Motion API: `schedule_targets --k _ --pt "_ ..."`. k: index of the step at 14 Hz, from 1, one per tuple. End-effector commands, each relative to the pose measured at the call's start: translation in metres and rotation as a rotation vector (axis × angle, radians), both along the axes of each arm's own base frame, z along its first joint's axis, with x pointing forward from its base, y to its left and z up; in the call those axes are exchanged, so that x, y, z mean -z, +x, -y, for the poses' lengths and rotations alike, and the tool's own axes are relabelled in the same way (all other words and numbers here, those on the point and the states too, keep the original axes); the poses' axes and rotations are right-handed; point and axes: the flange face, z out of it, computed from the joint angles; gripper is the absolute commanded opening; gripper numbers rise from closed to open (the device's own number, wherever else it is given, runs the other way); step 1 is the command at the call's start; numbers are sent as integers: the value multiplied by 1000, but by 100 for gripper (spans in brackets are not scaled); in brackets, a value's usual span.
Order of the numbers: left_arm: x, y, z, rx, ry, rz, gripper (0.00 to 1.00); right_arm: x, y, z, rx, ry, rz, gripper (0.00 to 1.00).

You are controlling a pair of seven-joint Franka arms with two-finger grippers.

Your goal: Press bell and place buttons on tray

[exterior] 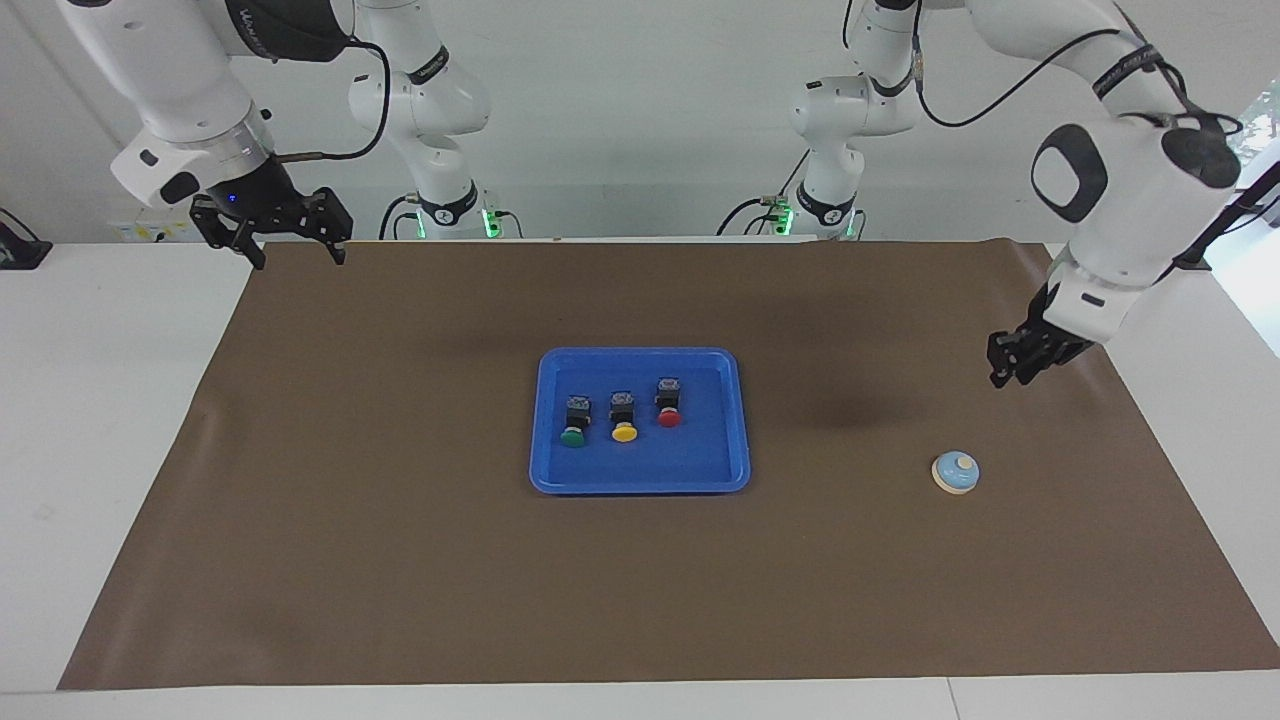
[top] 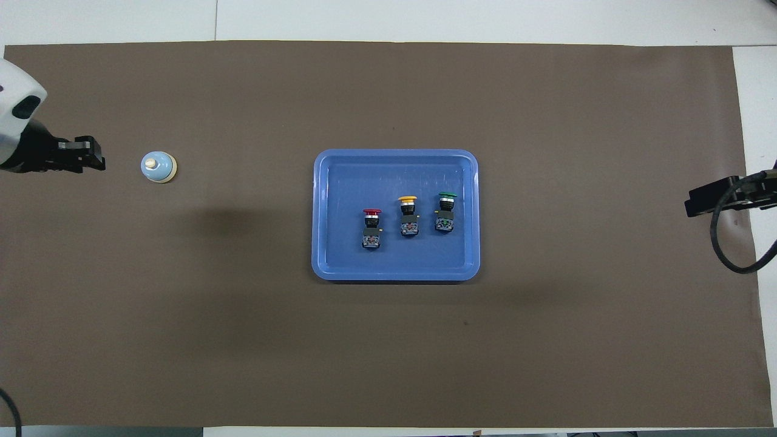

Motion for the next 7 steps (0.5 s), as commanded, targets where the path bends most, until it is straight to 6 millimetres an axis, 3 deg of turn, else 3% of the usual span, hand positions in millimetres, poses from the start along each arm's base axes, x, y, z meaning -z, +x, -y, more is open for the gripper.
schedule_targets --k 1,3,7 --pt "-45 -41 -2 -6 3 -3 100 1 -2 1 -8 14 -14 100" --pt "-67 -57 0 -1 2 5 100 1 -2 1 -8 14 -14 100" --pt "-76 -68 8 22 1 -24 100 1 -2 1 -8 14 -14 100"
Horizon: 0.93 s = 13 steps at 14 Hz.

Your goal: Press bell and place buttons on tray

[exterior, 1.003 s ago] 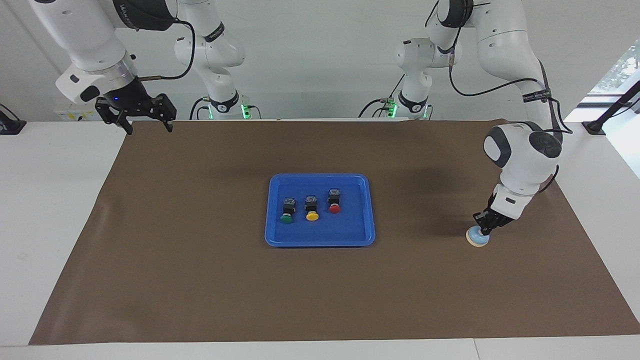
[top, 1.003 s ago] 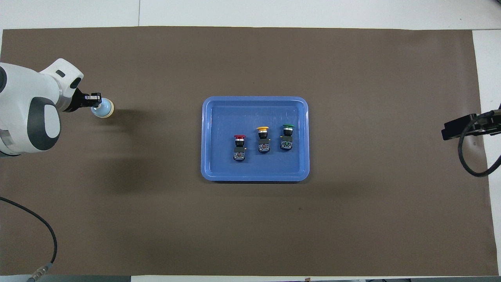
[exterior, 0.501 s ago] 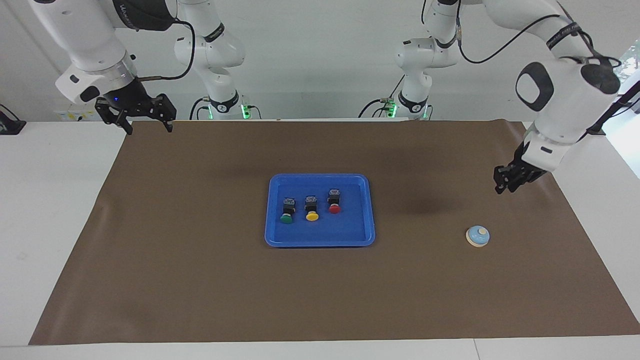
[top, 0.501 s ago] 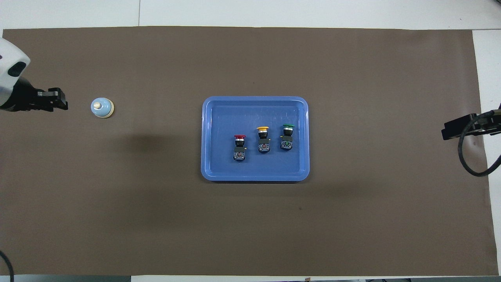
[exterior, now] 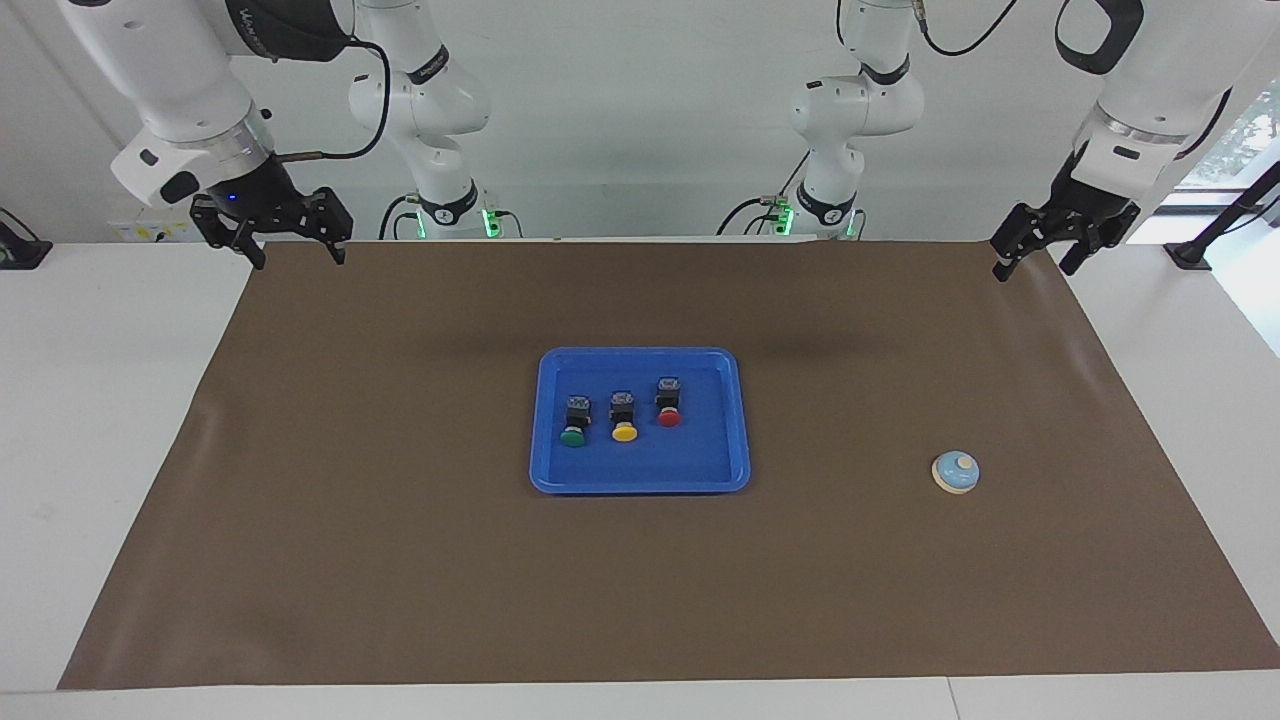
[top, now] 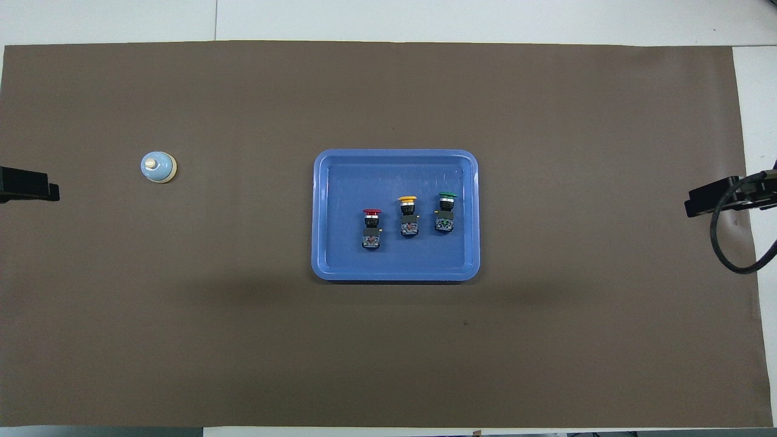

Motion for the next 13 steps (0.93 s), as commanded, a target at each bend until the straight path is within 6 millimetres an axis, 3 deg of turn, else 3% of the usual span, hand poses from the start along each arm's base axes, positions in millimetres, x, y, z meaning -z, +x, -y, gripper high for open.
schedule_targets --k 1,6,13 --pt "3 -7 5 15 8 -42 100 0 -2 1 -8 14 -14 100" --pt "-6 4 12 30 4 -117 100 0 -2 1 -8 14 -14 100" --pt "13 -11 40 74 2 -156 100 0 -2 1 -8 14 -14 100"
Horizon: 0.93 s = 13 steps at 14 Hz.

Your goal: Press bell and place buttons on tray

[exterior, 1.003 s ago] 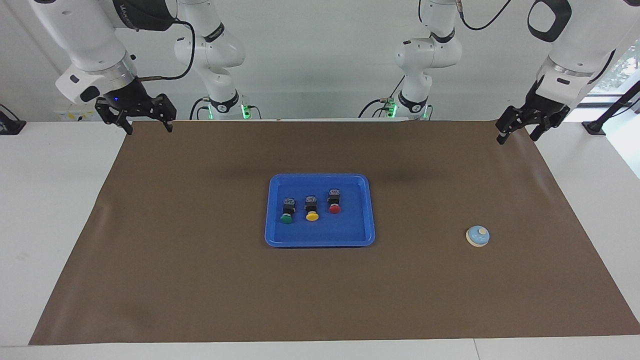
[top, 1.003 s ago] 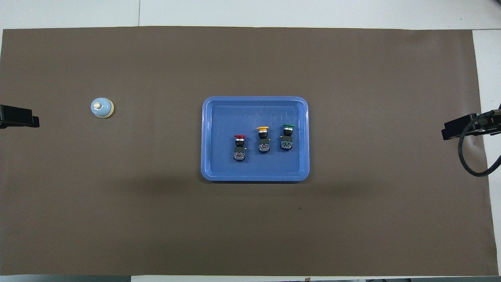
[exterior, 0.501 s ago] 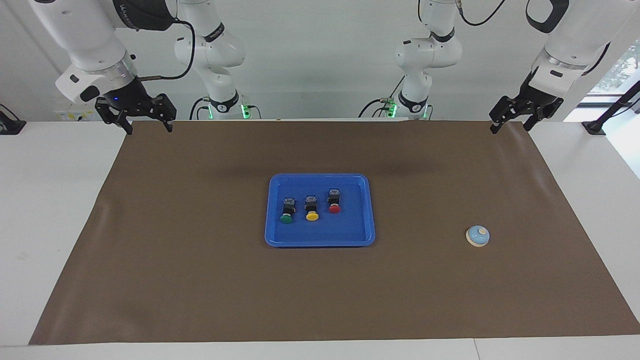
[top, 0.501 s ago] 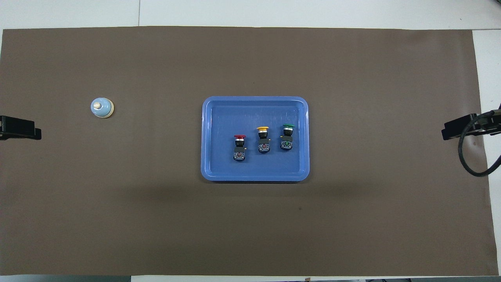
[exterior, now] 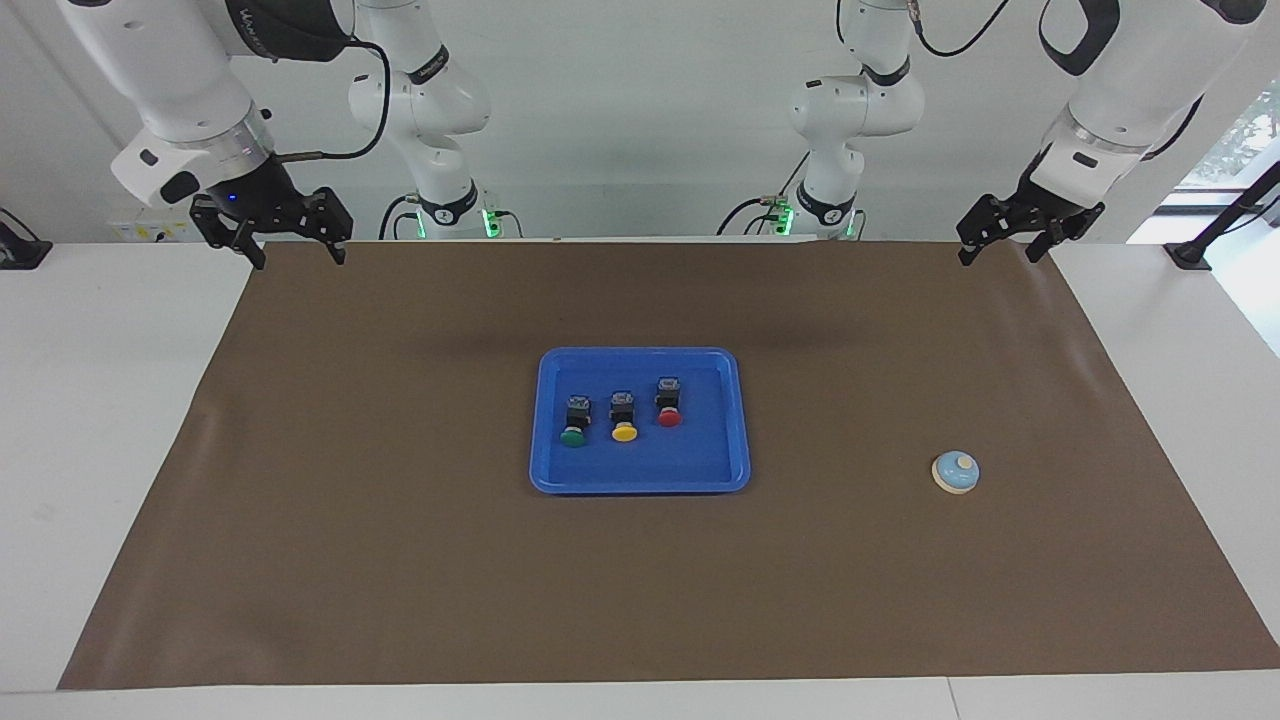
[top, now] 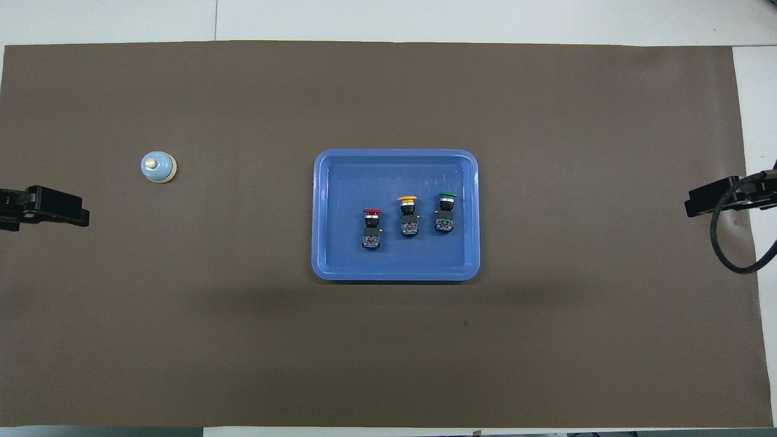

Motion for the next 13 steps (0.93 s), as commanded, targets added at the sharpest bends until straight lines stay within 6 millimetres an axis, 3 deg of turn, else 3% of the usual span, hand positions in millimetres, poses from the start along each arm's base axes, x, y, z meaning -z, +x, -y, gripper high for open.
schedule_targets --k 1,6,13 --pt "1 -6 8 21 -1 -15 100 0 -2 1 -8 14 -14 100" --pt "-1 -7 13 81 -5 -11 100 0 -2 1 -8 14 -14 100" --pt "-3 -4 3 62 -6 0 100 0 -2 1 -8 14 -14 100"
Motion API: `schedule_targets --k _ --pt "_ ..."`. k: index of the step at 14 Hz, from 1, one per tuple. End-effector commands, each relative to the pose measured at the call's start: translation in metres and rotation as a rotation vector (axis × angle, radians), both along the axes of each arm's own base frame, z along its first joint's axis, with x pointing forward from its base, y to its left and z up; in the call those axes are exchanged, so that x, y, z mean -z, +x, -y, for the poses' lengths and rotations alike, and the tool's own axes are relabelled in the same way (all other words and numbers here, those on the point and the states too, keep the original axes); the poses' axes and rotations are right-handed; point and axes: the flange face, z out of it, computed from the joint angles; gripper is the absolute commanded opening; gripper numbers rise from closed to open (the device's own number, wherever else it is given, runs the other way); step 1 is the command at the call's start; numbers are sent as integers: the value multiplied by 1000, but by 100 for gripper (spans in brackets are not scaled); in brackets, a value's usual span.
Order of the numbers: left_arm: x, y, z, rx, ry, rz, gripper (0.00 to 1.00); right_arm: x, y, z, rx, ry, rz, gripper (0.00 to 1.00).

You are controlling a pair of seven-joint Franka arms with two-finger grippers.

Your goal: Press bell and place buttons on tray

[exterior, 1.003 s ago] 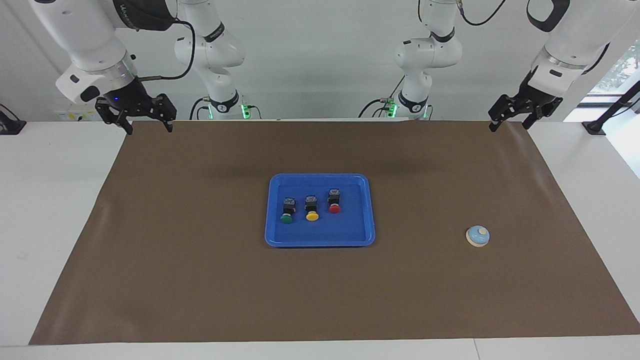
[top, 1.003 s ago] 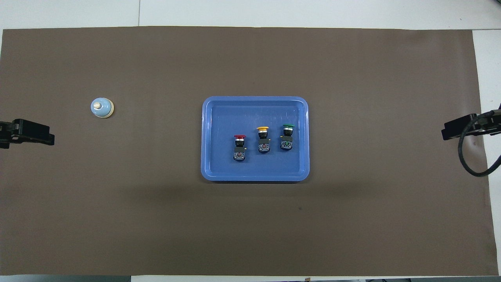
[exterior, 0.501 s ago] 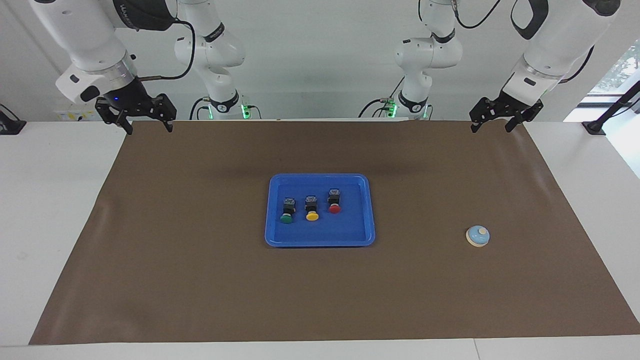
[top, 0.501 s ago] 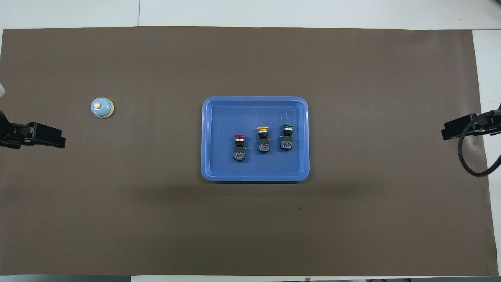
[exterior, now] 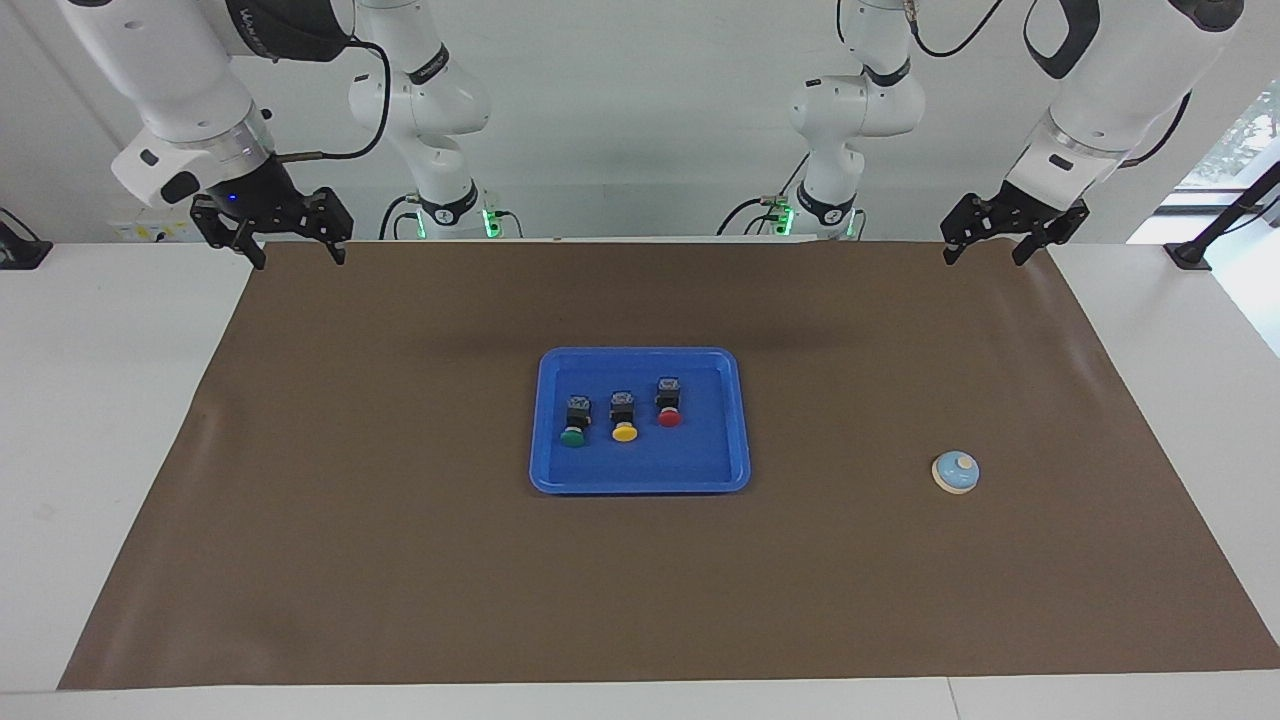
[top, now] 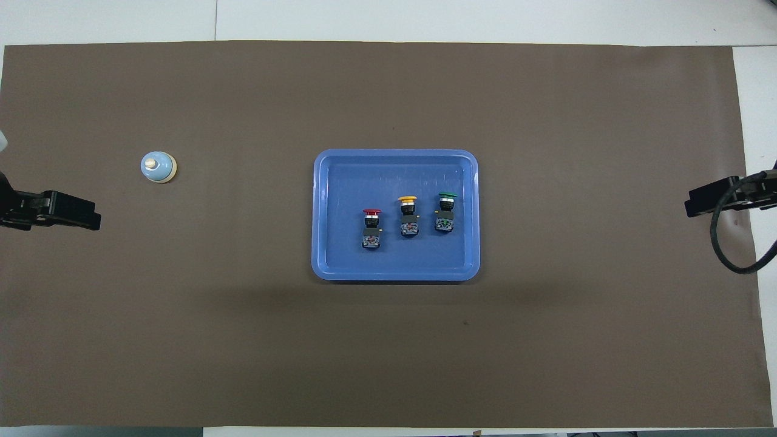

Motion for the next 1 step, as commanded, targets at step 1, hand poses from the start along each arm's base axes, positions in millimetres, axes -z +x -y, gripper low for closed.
schedule_targets --k 1 --pt "-4 -3 -7 5 -3 4 100 0 -2 1 -8 14 -14 100"
